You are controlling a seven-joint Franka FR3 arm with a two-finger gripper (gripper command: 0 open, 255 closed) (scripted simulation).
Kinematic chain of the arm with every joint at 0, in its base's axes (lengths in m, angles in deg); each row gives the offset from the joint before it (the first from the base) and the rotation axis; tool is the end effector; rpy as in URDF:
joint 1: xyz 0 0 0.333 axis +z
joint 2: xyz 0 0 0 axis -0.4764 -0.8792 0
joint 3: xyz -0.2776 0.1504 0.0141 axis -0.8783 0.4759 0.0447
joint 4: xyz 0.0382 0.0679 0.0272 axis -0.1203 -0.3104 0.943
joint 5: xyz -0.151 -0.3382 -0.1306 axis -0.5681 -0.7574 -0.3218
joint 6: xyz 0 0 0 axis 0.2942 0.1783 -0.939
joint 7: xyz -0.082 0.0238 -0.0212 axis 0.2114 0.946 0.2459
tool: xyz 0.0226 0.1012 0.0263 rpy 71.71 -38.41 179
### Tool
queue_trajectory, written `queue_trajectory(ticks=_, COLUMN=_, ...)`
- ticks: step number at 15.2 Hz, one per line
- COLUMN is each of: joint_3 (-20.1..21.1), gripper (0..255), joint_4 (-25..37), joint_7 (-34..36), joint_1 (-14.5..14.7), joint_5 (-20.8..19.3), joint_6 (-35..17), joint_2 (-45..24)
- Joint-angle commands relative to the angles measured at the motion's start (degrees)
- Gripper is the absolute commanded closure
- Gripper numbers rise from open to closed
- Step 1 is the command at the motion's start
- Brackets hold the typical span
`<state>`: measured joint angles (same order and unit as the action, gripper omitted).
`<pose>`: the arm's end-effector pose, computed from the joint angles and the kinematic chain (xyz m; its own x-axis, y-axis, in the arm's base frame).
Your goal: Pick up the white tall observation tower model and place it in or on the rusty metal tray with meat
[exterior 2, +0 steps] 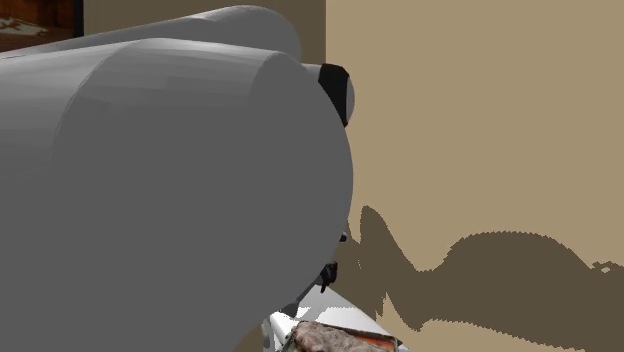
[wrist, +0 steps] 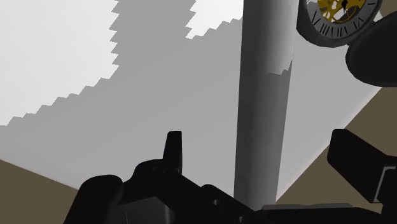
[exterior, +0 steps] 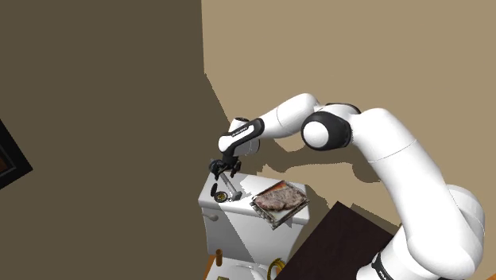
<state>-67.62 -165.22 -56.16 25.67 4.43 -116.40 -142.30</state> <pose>0.7207 -0.0027 0.1200 0.9774 -0.2099 0.0263 -0.1977 -0.9505 -0.2396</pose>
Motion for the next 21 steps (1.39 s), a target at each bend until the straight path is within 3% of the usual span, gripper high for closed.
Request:
queue_trajectory(ticks=1, joint_3=0.0, gripper=0, joint_4=0.2, joint_7=0.0, joint_1=0.0, joint_5=0.0, joint_6=-0.1, joint_2=-0.3)
queue_trajectory(ticks=6, joint_3=0.0, gripper=0, joint_4=0.2, joint_7=0.0, joint_1=0.0, joint_5=0.0, joint_6=-0.1, joint_2=-0.3)
queue_trajectory(ticks=7, joint_3=0.0, gripper=255, joint_4=0.2, joint_7=0.0, joint_1=0.0, joint_5=0.0, joint_6=-0.1, joint_2=-0.3)
queue_trajectory(ticks=21, joint_3=-0.2, gripper=255, joint_4=-1.3, joint_7=0.5, joint_1=0.1, joint_5=-0.2, joint_6=1.5, joint_2=2.9)
